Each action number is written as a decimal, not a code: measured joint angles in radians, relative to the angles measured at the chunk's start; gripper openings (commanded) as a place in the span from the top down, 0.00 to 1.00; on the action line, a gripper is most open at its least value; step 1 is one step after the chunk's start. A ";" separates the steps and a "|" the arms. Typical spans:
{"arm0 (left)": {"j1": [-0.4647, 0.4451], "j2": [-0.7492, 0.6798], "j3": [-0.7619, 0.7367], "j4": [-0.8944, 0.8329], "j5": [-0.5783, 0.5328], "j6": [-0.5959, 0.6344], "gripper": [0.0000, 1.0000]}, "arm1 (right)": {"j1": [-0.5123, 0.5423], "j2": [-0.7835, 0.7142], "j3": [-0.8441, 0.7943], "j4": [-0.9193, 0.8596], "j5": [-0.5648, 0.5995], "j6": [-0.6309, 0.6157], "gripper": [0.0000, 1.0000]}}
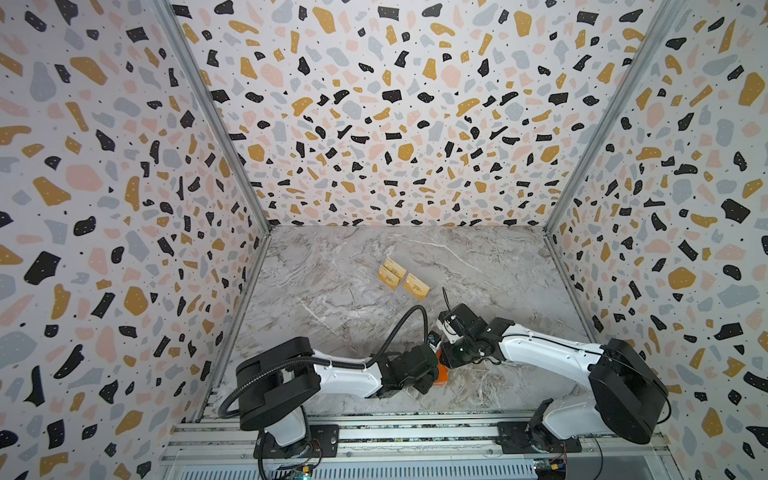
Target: Put the credit cards into the card holder
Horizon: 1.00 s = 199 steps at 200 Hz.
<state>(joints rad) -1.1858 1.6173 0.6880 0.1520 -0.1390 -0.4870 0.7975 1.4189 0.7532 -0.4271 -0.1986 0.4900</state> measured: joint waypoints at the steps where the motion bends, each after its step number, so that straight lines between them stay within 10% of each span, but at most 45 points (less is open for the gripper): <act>1: 0.000 0.000 0.000 0.000 0.000 0.000 0.64 | 0.000 0.001 0.000 0.000 0.000 0.000 0.74; 59: 0.000 0.001 0.000 0.000 0.000 0.000 0.64 | 0.002 0.007 0.000 -0.017 0.010 0.010 0.92; 199: -0.003 0.009 0.012 -0.009 -0.002 0.000 0.64 | -0.021 0.006 0.003 -0.032 -0.007 0.022 0.93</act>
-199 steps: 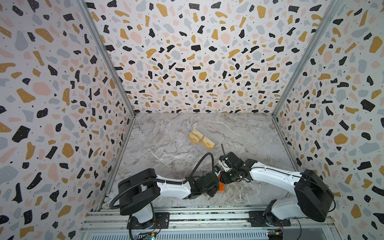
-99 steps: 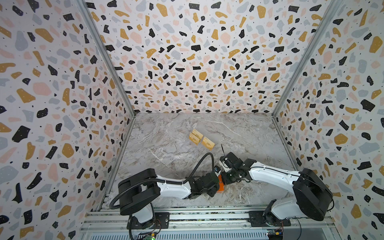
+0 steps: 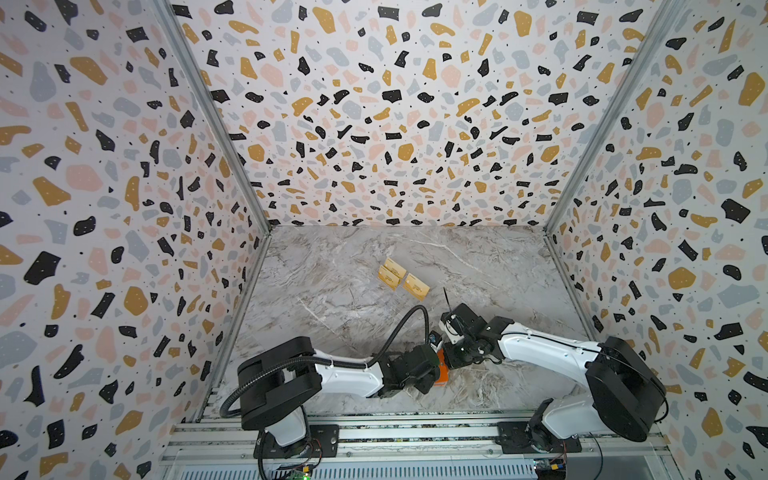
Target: Put the credit cards into the card holder
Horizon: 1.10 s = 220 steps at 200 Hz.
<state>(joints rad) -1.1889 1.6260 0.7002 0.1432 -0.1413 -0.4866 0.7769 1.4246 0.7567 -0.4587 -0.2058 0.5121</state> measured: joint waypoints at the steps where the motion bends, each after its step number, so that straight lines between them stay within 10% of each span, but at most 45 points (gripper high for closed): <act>1: 0.000 0.000 0.000 0.000 0.000 0.000 0.64 | 0.000 0.000 0.000 0.000 0.000 0.000 0.93; 220: -0.007 0.007 0.010 -0.008 -0.014 0.000 0.64 | -0.007 -0.014 0.015 -0.024 -0.025 -0.001 0.95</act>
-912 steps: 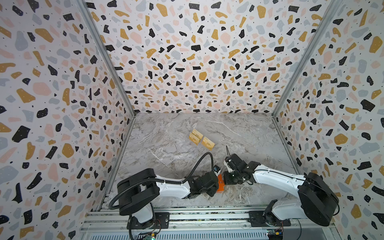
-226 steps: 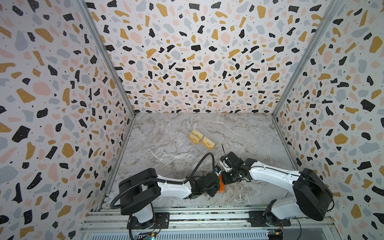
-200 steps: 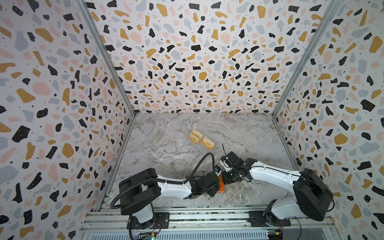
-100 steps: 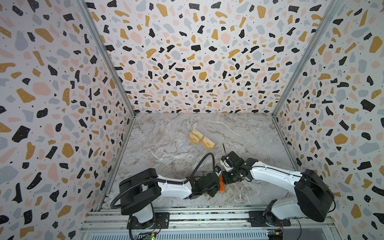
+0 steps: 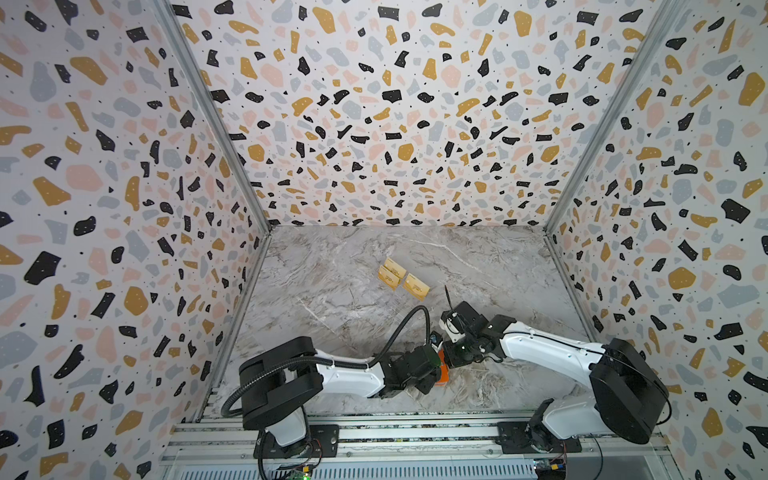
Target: Put the credit cards into the card holder
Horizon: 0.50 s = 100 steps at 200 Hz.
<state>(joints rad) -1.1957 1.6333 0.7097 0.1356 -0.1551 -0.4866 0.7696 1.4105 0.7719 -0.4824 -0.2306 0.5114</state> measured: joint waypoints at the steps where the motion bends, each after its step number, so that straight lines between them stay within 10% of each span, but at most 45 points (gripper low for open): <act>1: 0.000 0.000 0.000 0.000 0.000 0.000 0.64 | 0.000 0.000 0.000 0.000 0.000 0.000 0.95; 100: 0.000 0.000 0.000 0.000 -0.001 0.000 0.64 | 0.000 0.000 0.002 -0.031 0.026 -0.004 0.81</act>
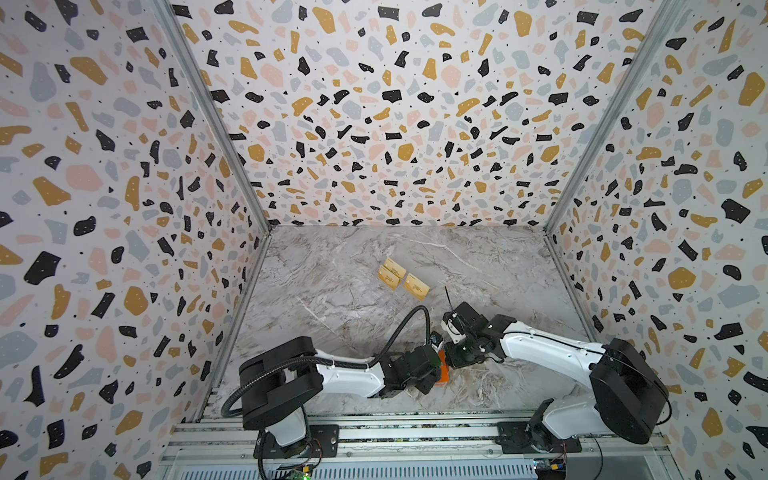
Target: Put the credit cards into the card holder
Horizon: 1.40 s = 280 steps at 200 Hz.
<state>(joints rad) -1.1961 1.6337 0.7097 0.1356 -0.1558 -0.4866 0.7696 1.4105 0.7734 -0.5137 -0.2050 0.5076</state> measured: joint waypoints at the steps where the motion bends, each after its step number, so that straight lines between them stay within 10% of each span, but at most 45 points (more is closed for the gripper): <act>1: 0.000 0.000 0.000 0.000 0.000 0.000 0.64 | 0.000 0.000 0.000 0.000 0.000 0.000 0.81; 82: 0.000 0.000 0.000 0.000 0.000 0.000 0.64 | 0.000 0.000 0.000 0.002 -0.011 -0.001 1.00; 280: -0.005 0.005 0.006 -0.007 -0.011 0.000 0.64 | -0.022 -0.004 -0.038 0.092 -0.119 -0.016 1.00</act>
<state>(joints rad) -1.2015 1.6382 0.7158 0.1284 -0.1665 -0.4866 0.7479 1.4067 0.7357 -0.4221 -0.3241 0.4911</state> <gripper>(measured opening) 0.358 0.043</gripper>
